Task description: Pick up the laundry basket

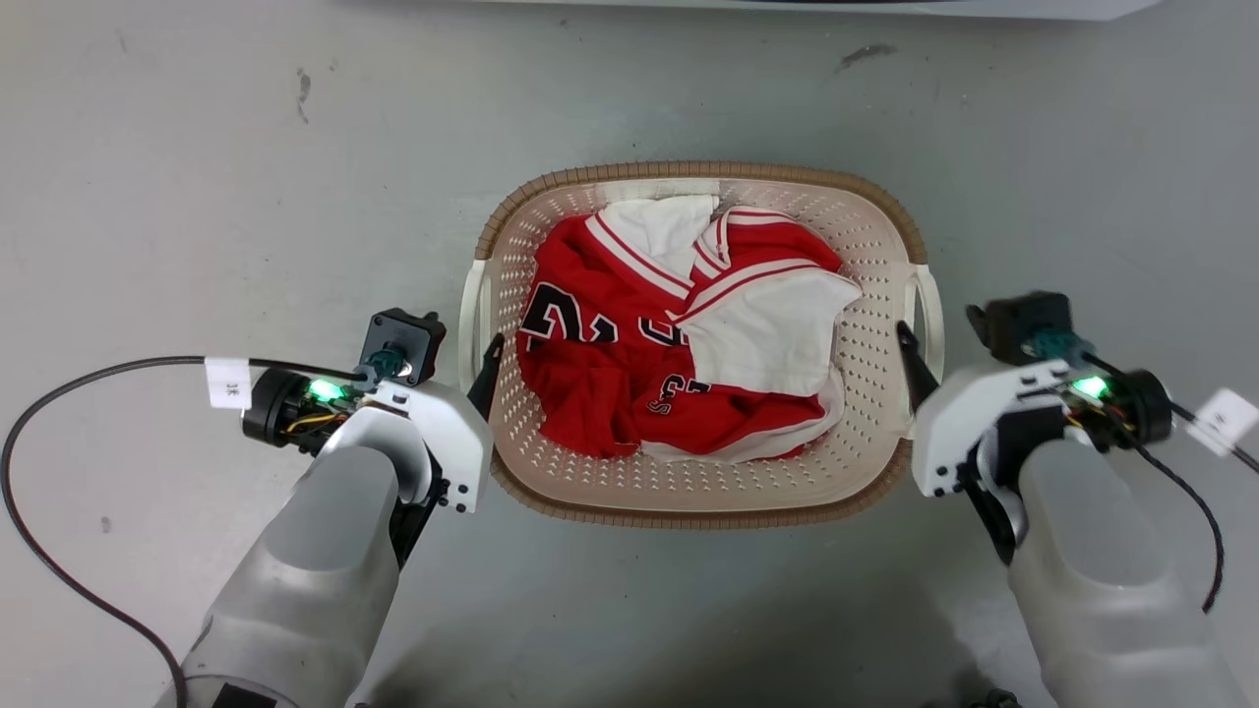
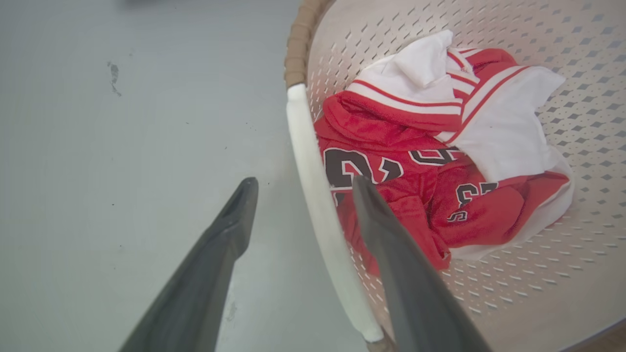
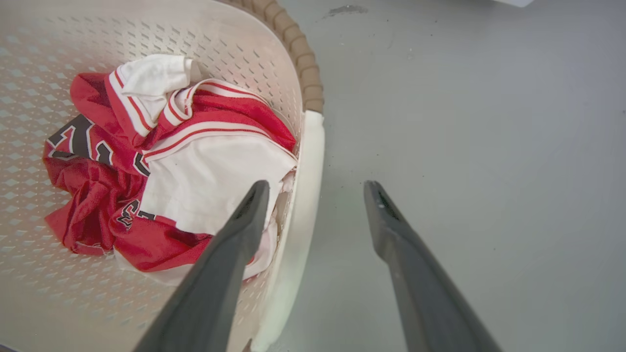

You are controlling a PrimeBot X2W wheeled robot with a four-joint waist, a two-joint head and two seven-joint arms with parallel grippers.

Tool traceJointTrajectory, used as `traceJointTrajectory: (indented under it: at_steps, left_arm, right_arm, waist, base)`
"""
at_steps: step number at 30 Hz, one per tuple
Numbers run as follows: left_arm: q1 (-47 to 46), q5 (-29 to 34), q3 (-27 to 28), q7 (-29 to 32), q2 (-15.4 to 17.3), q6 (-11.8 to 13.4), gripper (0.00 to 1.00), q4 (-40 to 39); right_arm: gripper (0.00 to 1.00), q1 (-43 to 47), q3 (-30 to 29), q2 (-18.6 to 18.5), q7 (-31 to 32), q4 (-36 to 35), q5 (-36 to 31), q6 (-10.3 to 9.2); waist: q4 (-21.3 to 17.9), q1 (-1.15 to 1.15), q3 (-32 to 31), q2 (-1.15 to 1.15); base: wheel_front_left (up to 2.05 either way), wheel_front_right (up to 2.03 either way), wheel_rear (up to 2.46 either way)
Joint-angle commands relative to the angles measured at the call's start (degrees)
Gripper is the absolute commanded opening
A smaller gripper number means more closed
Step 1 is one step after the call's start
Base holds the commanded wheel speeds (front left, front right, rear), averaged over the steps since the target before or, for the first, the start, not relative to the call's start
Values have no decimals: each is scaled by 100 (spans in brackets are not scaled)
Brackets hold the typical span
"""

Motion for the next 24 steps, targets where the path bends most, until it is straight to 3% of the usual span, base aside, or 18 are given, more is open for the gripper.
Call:
traceJointTrajectory:
  at_steps: [1,9,24]
  left_arm:
    - [-129,-178,-189,61,17,-6,100,80]
    - [-427,-1028,-1176,561,207,-6,100,61]
    - [-785,-2363,-2603,1074,536,-8,100,-209]
  right_arm:
    - [100,-228,116,2,127,141,39,-6]
    - [100,-721,418,1,811,679,-40,-6]
    - [100,-1105,154,0,1200,1114,-117,-6]
  waist:
    - [3,-1,58,0]
    - [2,-1,237,0]
    - [58,-1,475,0]
  base:
    - [0,0,0]
    - [0,0,0]
    - [0,0,0]
